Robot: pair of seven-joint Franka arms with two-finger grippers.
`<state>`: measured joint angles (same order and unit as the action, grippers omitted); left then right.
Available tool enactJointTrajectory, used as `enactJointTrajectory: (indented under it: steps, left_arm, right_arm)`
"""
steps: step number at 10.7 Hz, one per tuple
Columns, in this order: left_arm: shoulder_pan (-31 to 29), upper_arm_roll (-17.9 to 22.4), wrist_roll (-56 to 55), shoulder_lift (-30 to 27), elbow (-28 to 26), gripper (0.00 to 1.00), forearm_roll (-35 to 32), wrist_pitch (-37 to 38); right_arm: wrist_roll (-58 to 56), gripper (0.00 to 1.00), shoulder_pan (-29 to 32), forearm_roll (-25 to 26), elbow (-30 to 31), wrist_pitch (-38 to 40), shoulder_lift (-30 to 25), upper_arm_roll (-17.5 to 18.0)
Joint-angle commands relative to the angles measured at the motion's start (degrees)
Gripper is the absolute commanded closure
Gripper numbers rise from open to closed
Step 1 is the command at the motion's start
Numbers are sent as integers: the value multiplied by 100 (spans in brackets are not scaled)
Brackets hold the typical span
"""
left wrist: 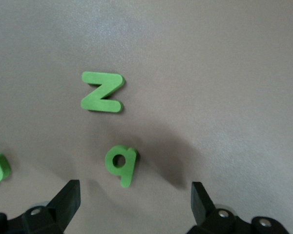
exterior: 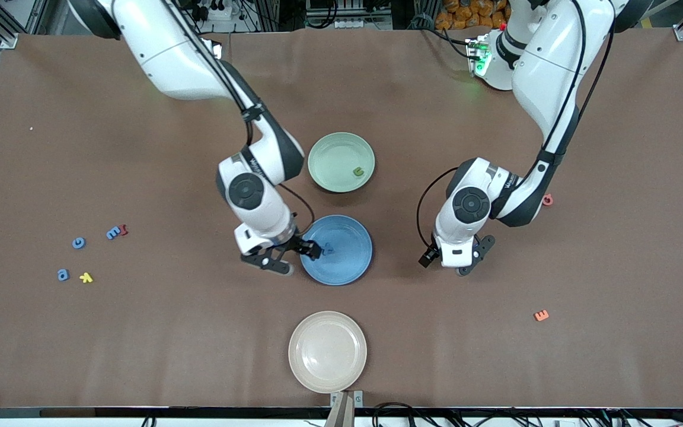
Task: Sort letters by color into matching plates
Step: 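Release the blue X onto the blue plate with the right gripper, then grasp the green q with the left gripper while the right gripper grasps a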
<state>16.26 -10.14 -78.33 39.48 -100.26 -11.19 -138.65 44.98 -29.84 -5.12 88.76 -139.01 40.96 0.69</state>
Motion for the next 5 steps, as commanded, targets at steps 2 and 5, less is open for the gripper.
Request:
enactJointTrajectory:
  steps: [2, 5]
  left_arm:
    - [-106, 21, 222, 147, 59, 0, -164, -197]
    - [-106, 21, 231, 147, 59, 0, -164, -197]
  right_arm:
    - [-1837, 0, 1109, 46, 63, 803, -597, 98]
    - [-3456, 0, 1962, 55, 246, 1437, -869, 89]
